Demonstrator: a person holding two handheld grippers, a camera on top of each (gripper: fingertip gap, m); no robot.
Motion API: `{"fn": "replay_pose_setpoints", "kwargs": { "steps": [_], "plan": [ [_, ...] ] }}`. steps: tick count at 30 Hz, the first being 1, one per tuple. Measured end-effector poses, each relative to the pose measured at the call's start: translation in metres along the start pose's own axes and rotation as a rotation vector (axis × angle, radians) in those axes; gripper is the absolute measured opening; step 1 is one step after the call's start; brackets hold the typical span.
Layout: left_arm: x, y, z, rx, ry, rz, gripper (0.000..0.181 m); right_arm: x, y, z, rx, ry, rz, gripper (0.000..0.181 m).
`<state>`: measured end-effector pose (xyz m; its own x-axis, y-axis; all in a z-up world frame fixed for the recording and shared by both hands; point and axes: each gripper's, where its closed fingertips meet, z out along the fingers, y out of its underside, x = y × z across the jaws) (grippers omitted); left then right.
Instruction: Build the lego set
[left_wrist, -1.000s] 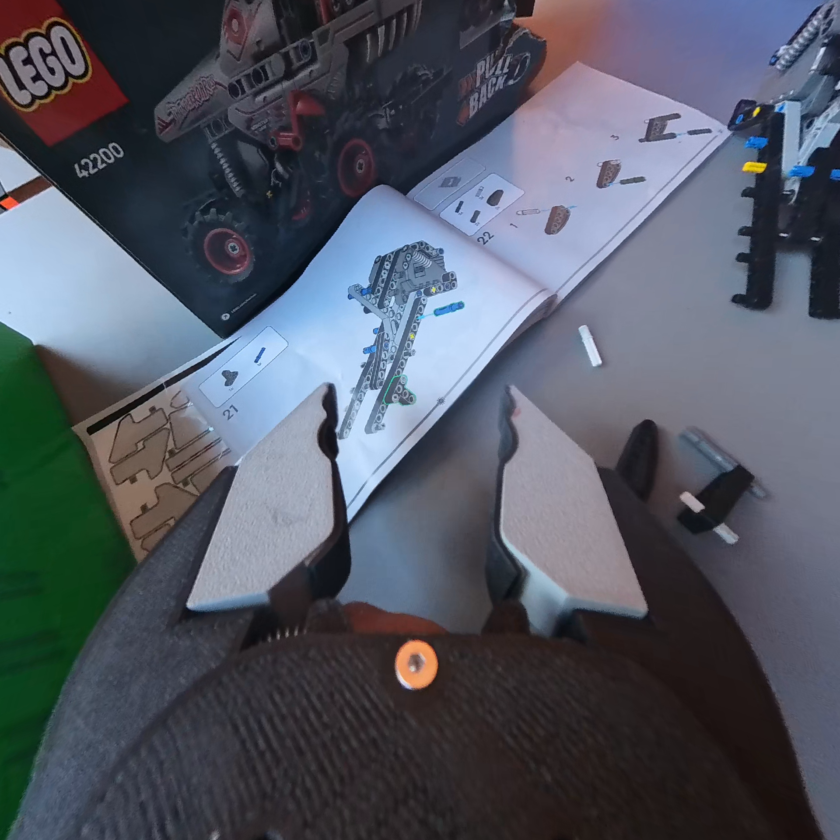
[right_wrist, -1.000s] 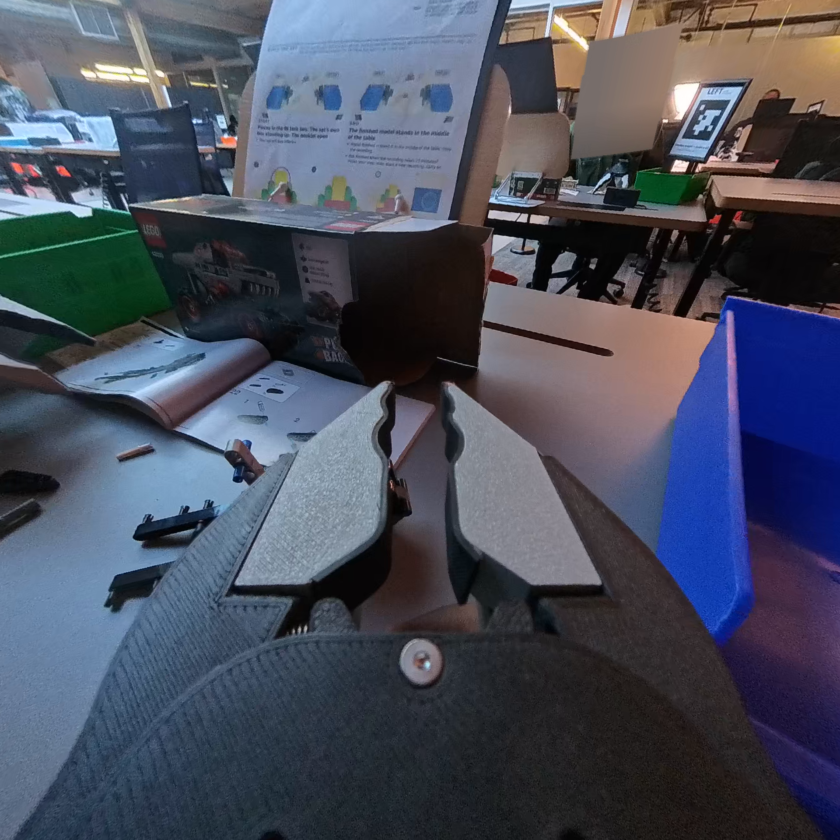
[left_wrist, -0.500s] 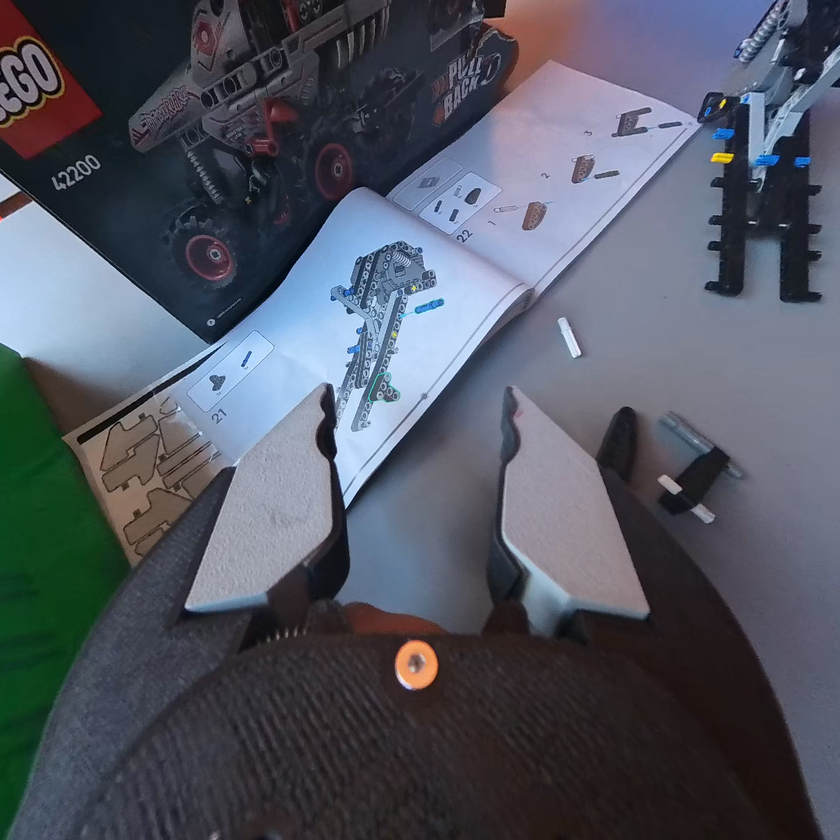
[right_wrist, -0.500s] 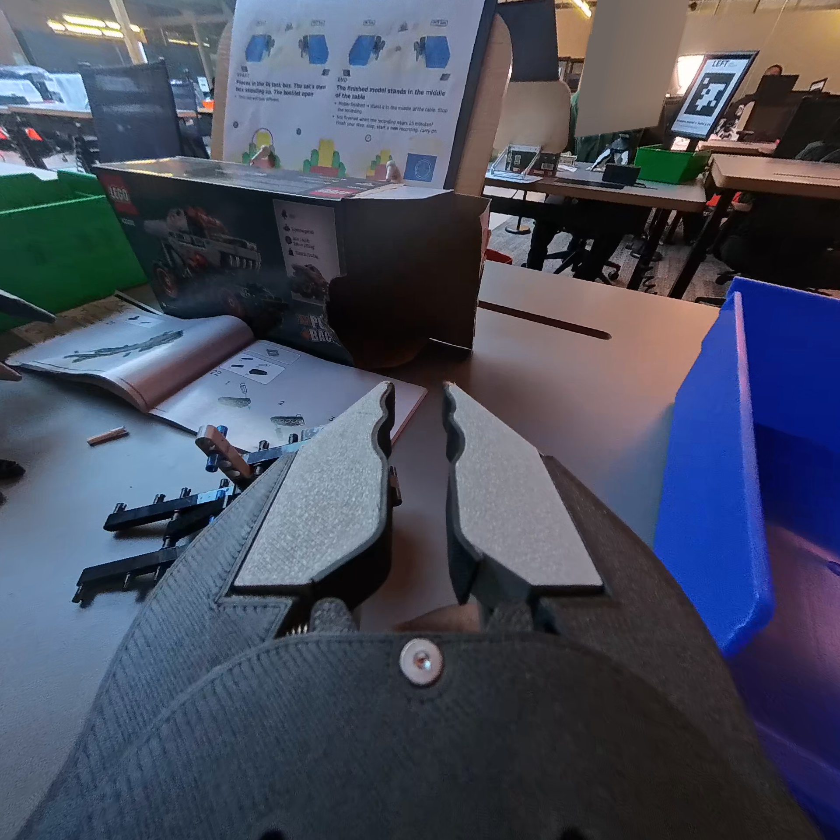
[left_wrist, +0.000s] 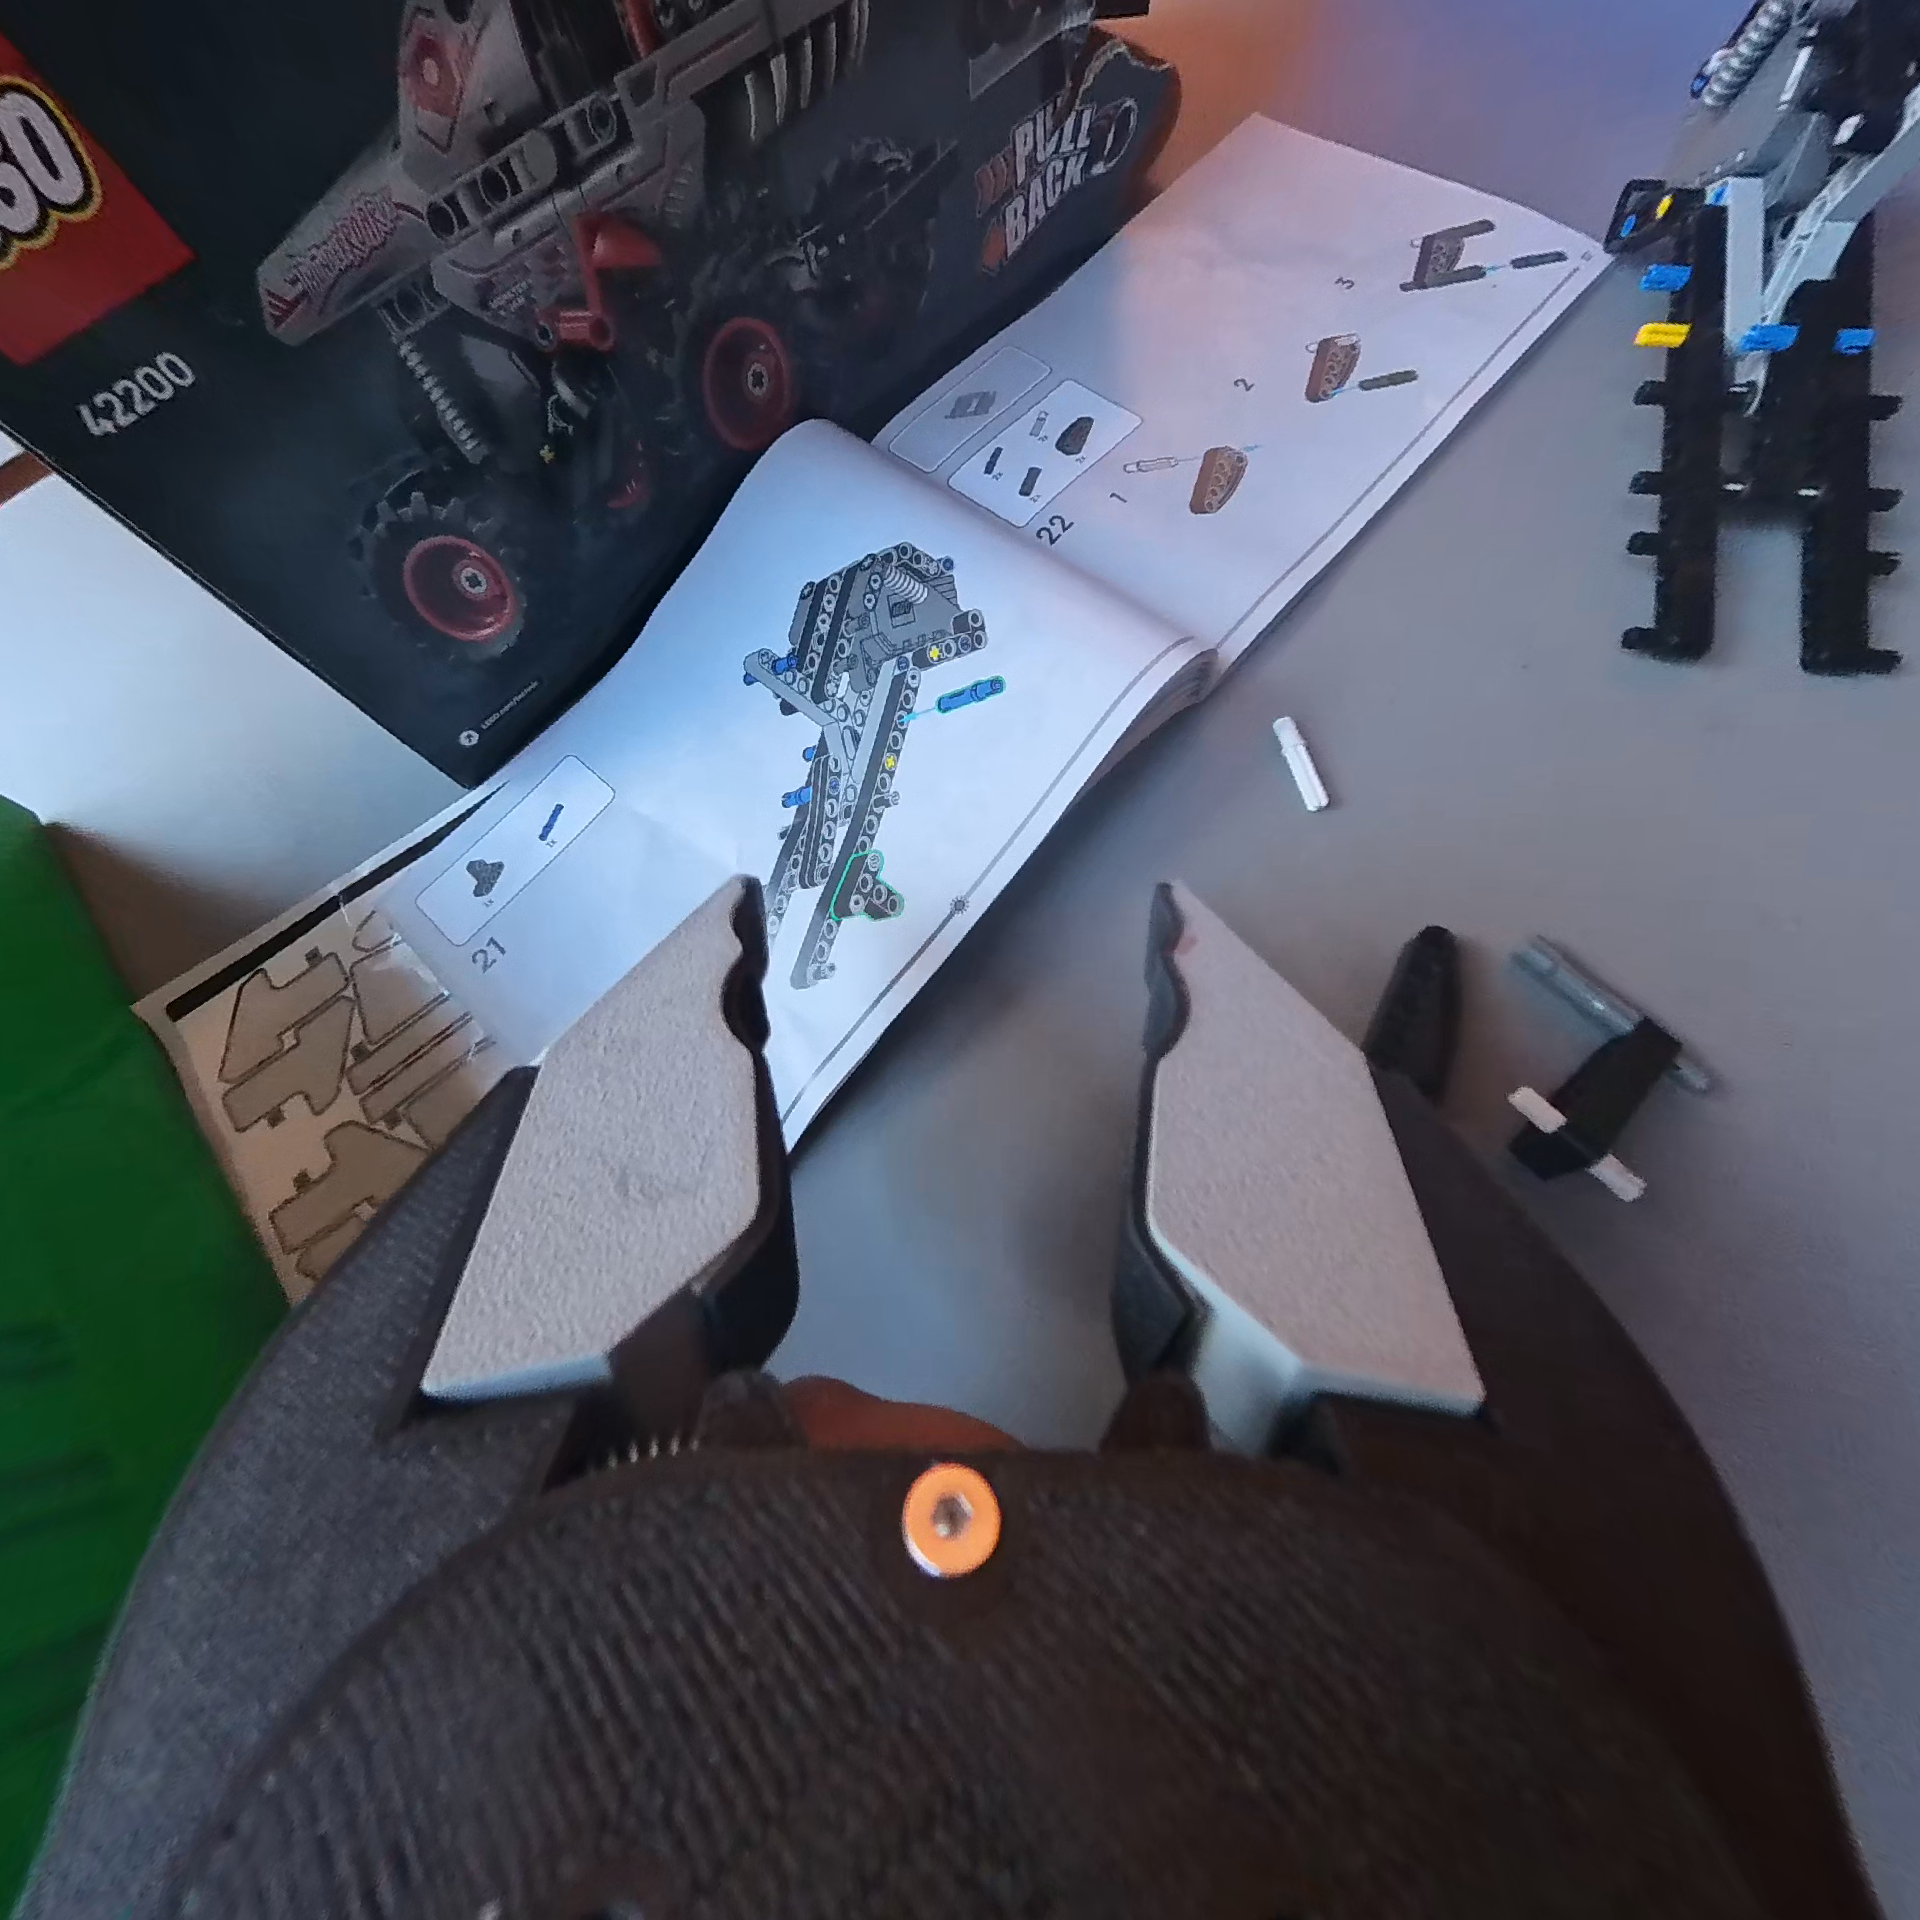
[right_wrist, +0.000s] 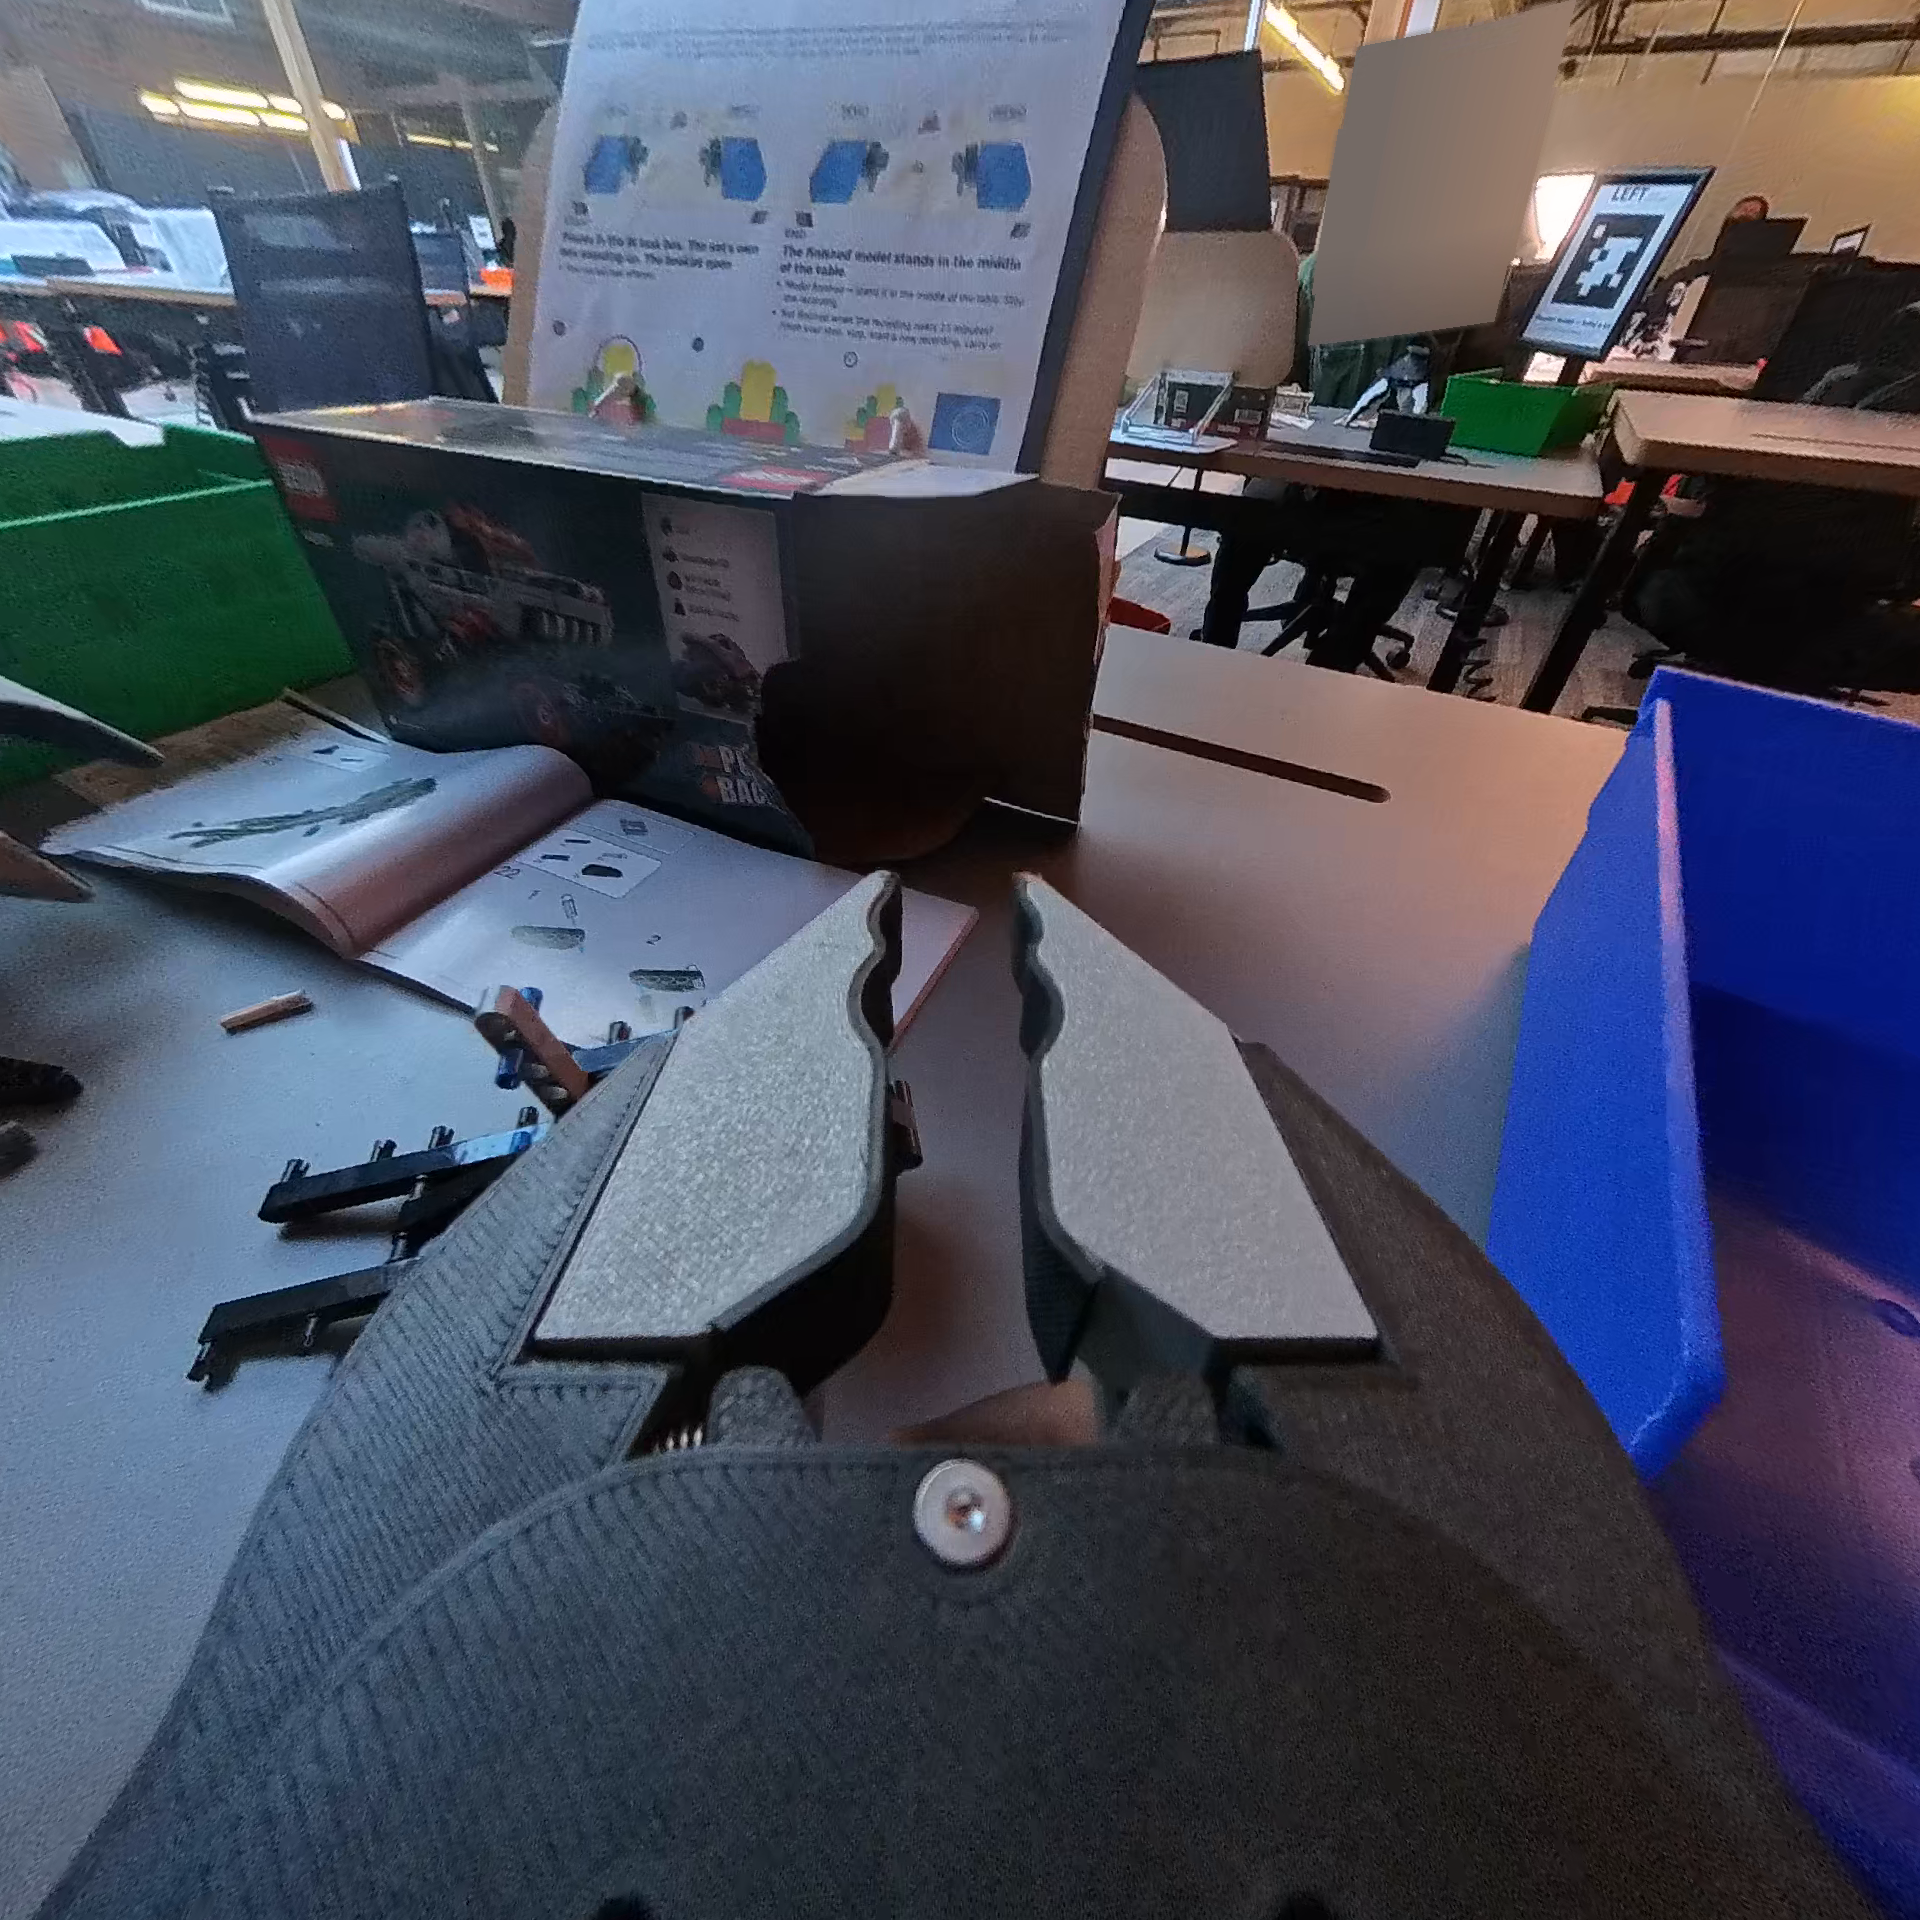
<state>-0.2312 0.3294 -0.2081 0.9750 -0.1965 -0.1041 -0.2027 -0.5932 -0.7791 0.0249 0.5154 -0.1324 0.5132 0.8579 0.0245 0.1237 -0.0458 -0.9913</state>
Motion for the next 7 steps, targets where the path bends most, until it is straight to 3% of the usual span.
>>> {"fn": "replay_pose_setpoints", "kwargs": {
  "steps": [1,7],
  "plan": [
    [0.0,0.0016,0.0015,-0.008,0.0,-0.001,0.072,-0.0002,-0.0017,-0.001,0.007,0.001,-0.003,0.017],
    [0.0004,0.0063,0.006,-0.029,-0.009,0.011,0.072,-0.0016,-0.0057,-0.0036,0.026,-0.012,0.009,0.017]
  ]
}}
